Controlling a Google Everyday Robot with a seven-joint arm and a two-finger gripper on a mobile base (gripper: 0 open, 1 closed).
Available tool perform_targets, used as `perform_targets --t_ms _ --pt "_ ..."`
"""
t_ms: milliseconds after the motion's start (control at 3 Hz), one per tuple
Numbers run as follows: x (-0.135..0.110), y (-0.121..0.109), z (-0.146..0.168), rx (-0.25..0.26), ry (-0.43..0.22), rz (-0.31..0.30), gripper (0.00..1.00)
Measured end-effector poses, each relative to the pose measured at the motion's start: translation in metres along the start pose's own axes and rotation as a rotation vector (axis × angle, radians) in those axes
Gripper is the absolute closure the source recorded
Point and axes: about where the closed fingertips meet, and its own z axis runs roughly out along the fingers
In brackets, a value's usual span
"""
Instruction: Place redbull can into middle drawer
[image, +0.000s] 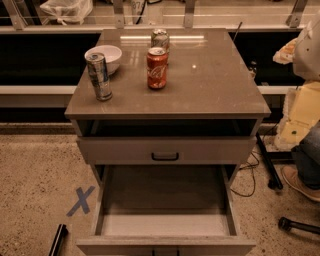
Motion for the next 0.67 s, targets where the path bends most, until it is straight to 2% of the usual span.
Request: perform_targets --t_ms 333,667 --pt "0.000 0.000 0.000 0.000 0.000 0.000 0.00" --pt "-0.020 -0.026 0.011 0.003 -0.029 -0.033 0.00"
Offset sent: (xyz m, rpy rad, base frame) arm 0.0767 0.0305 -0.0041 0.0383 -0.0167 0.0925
